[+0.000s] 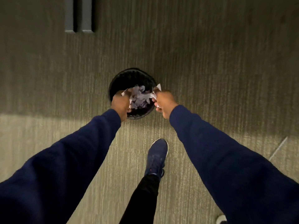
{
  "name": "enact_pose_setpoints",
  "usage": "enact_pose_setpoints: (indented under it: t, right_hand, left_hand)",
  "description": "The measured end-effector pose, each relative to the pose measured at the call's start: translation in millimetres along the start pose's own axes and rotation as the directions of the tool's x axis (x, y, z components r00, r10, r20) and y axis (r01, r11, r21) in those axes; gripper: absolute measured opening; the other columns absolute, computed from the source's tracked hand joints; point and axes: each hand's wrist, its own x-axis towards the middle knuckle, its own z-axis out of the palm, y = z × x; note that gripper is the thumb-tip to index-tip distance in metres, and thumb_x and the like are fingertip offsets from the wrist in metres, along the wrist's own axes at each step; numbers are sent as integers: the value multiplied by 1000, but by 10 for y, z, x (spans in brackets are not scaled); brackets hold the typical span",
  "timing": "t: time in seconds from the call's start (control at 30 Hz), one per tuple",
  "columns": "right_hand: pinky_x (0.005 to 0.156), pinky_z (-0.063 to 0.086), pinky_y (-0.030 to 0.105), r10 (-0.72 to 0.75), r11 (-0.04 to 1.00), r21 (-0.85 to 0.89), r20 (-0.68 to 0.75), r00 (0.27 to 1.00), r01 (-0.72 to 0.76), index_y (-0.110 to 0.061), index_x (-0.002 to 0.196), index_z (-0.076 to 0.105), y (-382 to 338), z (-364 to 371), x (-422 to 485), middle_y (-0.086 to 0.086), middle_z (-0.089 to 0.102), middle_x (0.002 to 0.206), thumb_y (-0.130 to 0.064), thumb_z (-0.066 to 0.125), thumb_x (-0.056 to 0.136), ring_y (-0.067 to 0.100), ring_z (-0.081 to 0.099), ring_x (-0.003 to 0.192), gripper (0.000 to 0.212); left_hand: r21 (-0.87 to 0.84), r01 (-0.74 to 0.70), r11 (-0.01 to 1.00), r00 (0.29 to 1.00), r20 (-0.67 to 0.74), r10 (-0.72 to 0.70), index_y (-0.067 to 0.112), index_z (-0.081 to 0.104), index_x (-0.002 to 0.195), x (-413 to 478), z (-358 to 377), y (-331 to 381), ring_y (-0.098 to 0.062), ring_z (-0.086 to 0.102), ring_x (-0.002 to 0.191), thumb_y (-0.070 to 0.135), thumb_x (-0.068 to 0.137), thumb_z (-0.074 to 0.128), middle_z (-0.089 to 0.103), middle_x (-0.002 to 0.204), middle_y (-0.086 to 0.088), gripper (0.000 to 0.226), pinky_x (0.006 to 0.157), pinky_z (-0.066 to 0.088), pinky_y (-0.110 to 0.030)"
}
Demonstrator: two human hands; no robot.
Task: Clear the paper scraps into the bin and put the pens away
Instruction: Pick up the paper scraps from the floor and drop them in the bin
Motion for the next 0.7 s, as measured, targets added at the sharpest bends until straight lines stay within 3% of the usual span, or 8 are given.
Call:
enact_pose_setpoints:
  t: [0.1, 0.27, 0.33, 0.4, 0.47, 0.53, 0.63, 0.7]
  right_hand:
    - [57, 44, 28, 68, 998, -19, 60, 996, -67, -13, 119, 61, -36, 318, 93, 7, 62, 100, -32, 45, 104, 18, 56, 77, 29]
    - [95, 50, 39, 103, 987, 111, 141, 985, -119, -16, 119, 65, -56, 549, 113, 5, 68, 121, -33, 47, 102, 22, 63, 99, 30]
    - [102, 47, 40, 100, 984, 133, 162, 982, -122, -16, 129, 63, -1, 505, 138, 5, 67, 127, -38, 48, 101, 23, 63, 109, 38]
    - [100, 48, 38, 83, 978, 174, 177, 981, -114, -17, 124, 63, 38, 409, 92, 3, 67, 122, -42, 48, 101, 20, 63, 105, 37]
    - [92, 50, 36, 79, 976, 190, 158, 984, -108, -21, 108, 62, 91, 266, 66, -2, 67, 102, -44, 49, 101, 14, 62, 90, 27]
    - [88, 50, 37, 83, 971, 214, 130, 988, -110, -21, 104, 59, 131, 93, -26, -4, 62, 91, -45, 49, 101, 12, 59, 83, 27]
    - [87, 52, 38, 73, 975, 199, 116, 991, -95, -17, 121, 59, 244, -266, -204, 0, 61, 99, -48, 45, 102, 16, 59, 91, 39]
    - [91, 54, 40, 67, 968, 235, 83, 994, -85, -13, 138, 53, 342, -560, -355, 7, 61, 116, -52, 44, 101, 23, 59, 106, 54]
  left_hand:
    - [-16, 101, 995, 994, 53, -100, 16, 64, 100, 159, -66, 8, -16, 53, 55, 37, 99, 58, 61, 69, -1, 23, 49, 39, -22]
    - [-185, 195, 963, 976, 133, -172, 15, 69, 115, 209, -19, 35, -26, 71, 94, 49, 97, 57, 74, 107, -7, 41, 80, 59, -39]
    - [-171, 158, 972, 983, 119, -139, 24, 70, 103, 191, -24, 9, -19, 73, 87, 55, 96, 55, 76, 97, -1, 36, 73, 59, -33]
    - [-158, 115, 981, 989, 108, -98, 24, 71, 99, 164, -17, -15, -21, 73, 90, 54, 97, 53, 76, 97, -2, 35, 79, 58, -37]
    - [-125, 88, 988, 992, 97, -76, 19, 67, 118, 105, 18, 0, -25, 70, 103, 53, 98, 51, 74, 112, -6, 43, 91, 57, -41]
    - [-68, 71, 995, 994, 91, -65, 15, 63, 127, 14, 77, 27, -22, 70, 100, 51, 98, 53, 72, 113, -5, 47, 82, 59, -36]
    - [-42, 62, 997, 991, 122, -56, 14, 65, 120, -208, 264, 82, -15, 71, 85, 44, 98, 57, 73, 99, 0, 39, 70, 57, -28]
    - [-13, 50, 999, 987, 153, -48, 14, 63, 121, -397, 481, 106, -16, 68, 87, 43, 99, 56, 72, 95, 1, 37, 75, 54, -31]
